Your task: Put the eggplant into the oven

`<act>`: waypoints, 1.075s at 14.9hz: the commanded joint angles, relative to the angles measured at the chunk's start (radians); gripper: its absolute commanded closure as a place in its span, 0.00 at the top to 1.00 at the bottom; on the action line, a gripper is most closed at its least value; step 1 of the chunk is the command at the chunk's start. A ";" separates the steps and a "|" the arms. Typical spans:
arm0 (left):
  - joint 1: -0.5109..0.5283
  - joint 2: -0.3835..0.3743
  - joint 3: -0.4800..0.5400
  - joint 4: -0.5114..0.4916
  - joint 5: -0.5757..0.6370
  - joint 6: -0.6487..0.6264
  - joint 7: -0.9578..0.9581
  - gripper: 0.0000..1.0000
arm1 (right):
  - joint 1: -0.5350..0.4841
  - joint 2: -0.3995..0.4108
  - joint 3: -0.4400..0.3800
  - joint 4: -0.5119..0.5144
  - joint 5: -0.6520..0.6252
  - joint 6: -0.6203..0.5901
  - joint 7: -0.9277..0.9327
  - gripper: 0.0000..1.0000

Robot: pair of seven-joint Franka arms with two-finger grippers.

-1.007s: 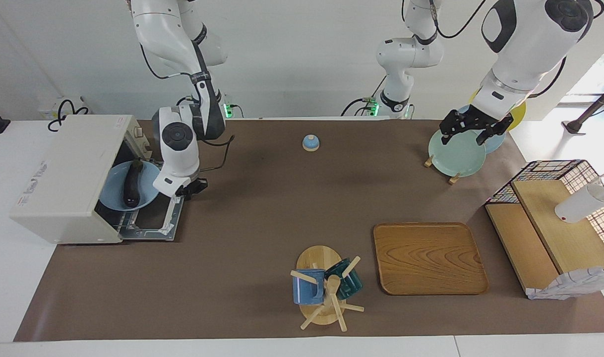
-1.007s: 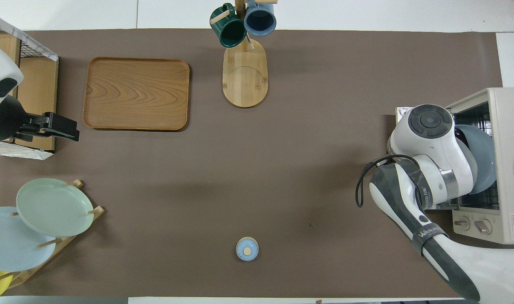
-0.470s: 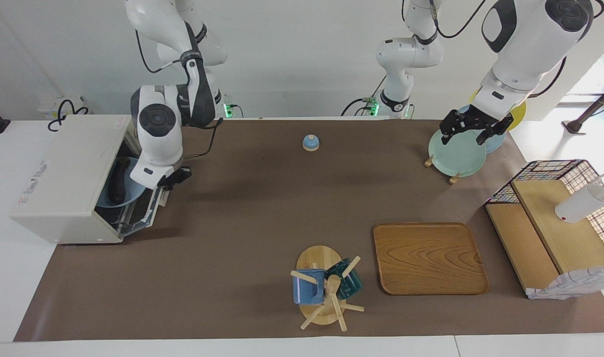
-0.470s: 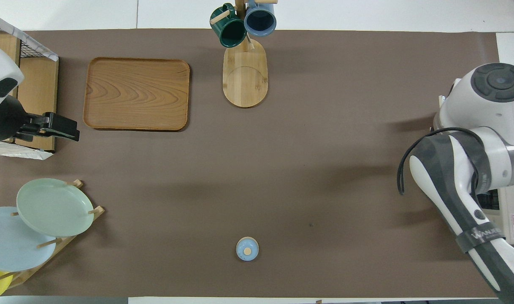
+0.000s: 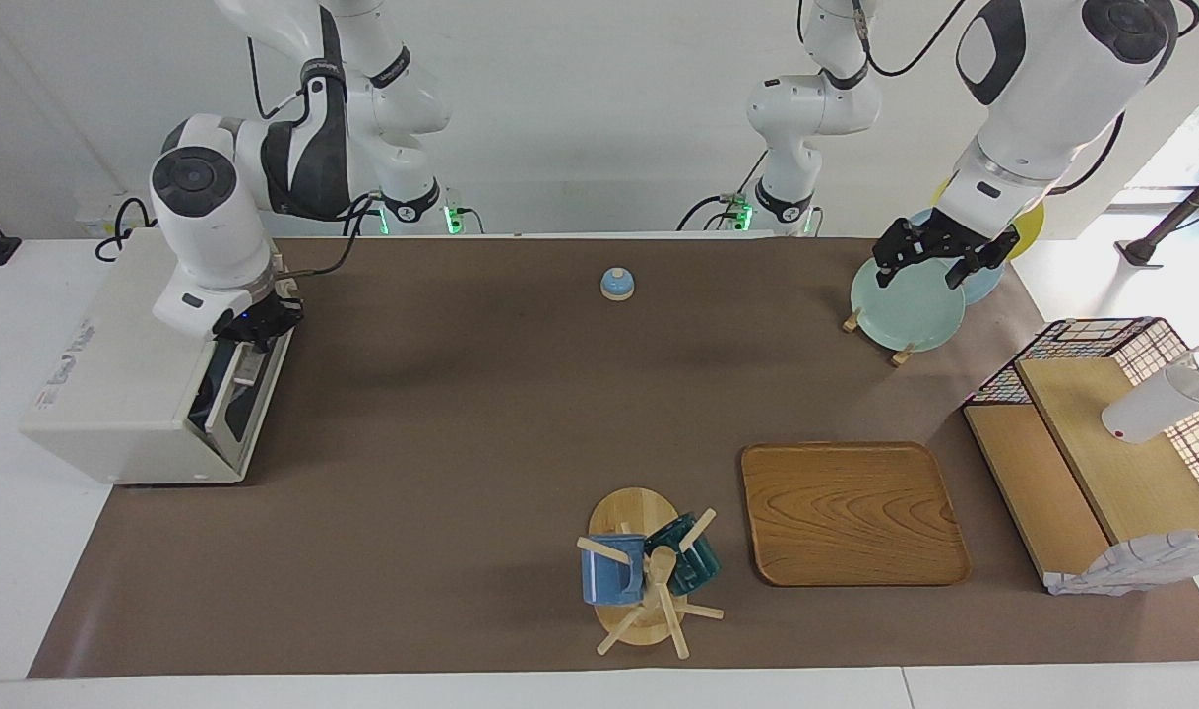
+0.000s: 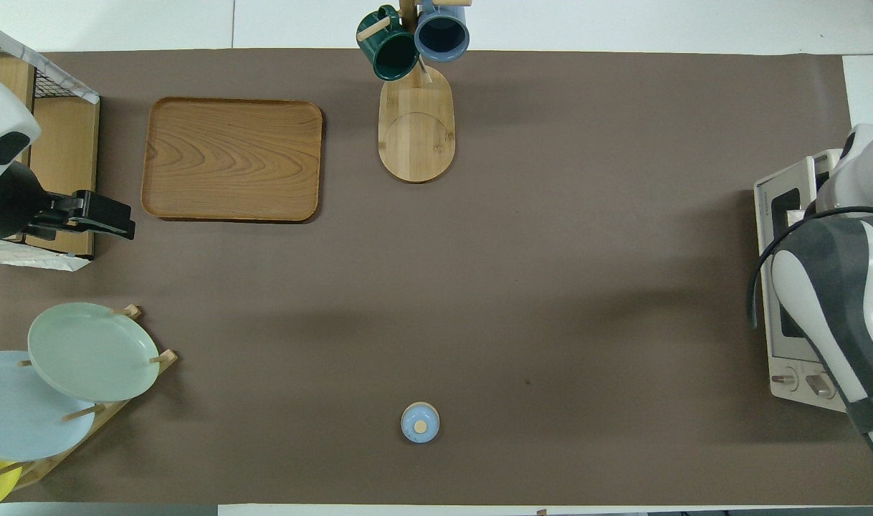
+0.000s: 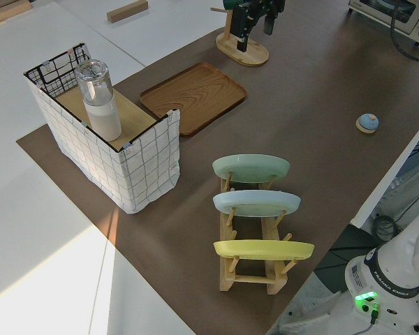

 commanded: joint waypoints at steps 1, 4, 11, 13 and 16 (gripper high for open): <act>-0.004 -0.002 0.005 0.011 0.019 -0.014 0.001 1.00 | -0.027 -0.022 0.000 -0.020 -0.011 -0.047 -0.053 0.00; -0.004 -0.002 0.005 0.011 0.019 -0.014 0.001 1.00 | -0.014 -0.084 0.006 0.024 0.060 -0.132 -0.058 0.05; -0.004 -0.002 0.005 0.011 0.019 -0.014 0.001 1.00 | -0.020 -0.088 0.009 0.176 0.280 -0.258 -0.022 1.00; -0.004 -0.002 0.005 0.011 0.019 -0.014 0.003 1.00 | -0.014 -0.103 0.009 0.179 0.310 -0.283 0.016 1.00; -0.004 -0.002 0.005 0.011 0.019 -0.014 0.003 1.00 | -0.004 -0.114 0.013 0.187 0.310 -0.315 0.086 1.00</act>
